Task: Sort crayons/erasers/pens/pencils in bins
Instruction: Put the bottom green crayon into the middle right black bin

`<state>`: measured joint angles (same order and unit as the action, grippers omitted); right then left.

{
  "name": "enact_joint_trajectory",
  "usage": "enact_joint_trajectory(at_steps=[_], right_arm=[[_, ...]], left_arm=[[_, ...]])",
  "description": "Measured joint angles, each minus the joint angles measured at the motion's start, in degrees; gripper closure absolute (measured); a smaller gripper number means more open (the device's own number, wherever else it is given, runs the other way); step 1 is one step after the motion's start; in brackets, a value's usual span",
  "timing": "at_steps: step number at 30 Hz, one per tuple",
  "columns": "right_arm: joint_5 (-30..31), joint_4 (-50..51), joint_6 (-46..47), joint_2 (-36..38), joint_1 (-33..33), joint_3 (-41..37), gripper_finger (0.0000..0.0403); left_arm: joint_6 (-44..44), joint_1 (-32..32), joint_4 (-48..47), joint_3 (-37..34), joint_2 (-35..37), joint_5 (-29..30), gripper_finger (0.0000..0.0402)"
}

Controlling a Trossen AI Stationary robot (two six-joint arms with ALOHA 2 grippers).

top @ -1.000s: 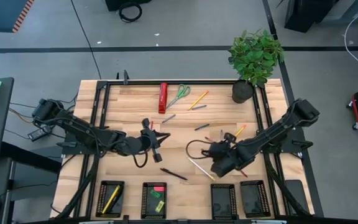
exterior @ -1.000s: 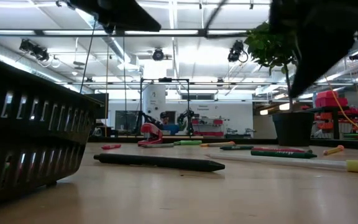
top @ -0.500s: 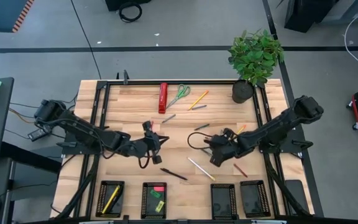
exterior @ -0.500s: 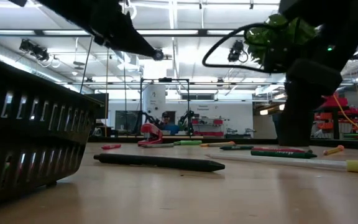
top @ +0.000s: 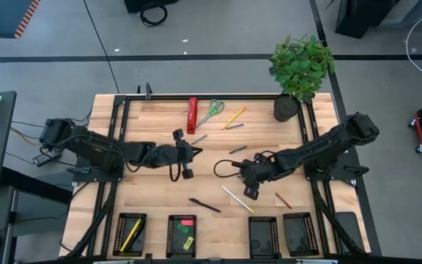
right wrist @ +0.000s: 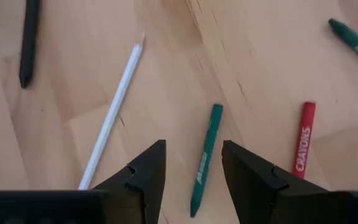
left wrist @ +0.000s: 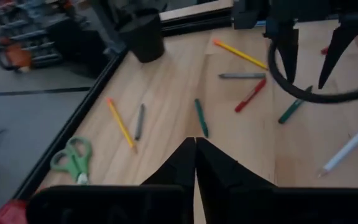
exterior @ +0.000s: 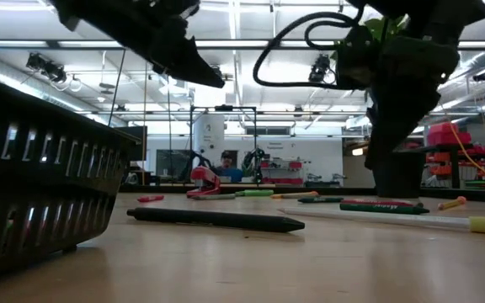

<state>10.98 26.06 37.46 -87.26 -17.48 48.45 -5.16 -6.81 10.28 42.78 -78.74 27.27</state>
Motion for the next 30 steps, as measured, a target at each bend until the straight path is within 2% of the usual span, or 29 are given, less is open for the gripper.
enact_joint_trajectory(at_steps=[5, 10, 16, 25, 30], right_arm=[[0.91, 1.57, 2.05, -3.83, -2.09, 0.14, 0.0240], [7.16, 1.23, 4.08, -4.88, -4.02, 0.14, 0.0240], [8.58, 1.57, 7.57, -4.57, -5.22, 0.15, 0.0240], [7.23, 1.43, 8.21, -4.68, -5.19, 0.14, 0.0240], [7.58, 1.30, 9.57, -4.68, -5.20, -0.58, 0.0240]], left_arm=[[-1.86, 5.74, 0.24, 0.00, 0.00, -12.60, 0.0388], [-1.47, 9.09, 0.59, 0.00, 0.00, -19.83, 0.0388], [-1.21, 9.20, 0.57, 0.00, 0.00, -20.58, 0.0378], [-1.37, 7.57, 0.17, 0.00, -0.02, -24.14, 0.0391], [-1.57, 5.79, 0.11, 0.00, -0.02, -24.24, 0.0375]])
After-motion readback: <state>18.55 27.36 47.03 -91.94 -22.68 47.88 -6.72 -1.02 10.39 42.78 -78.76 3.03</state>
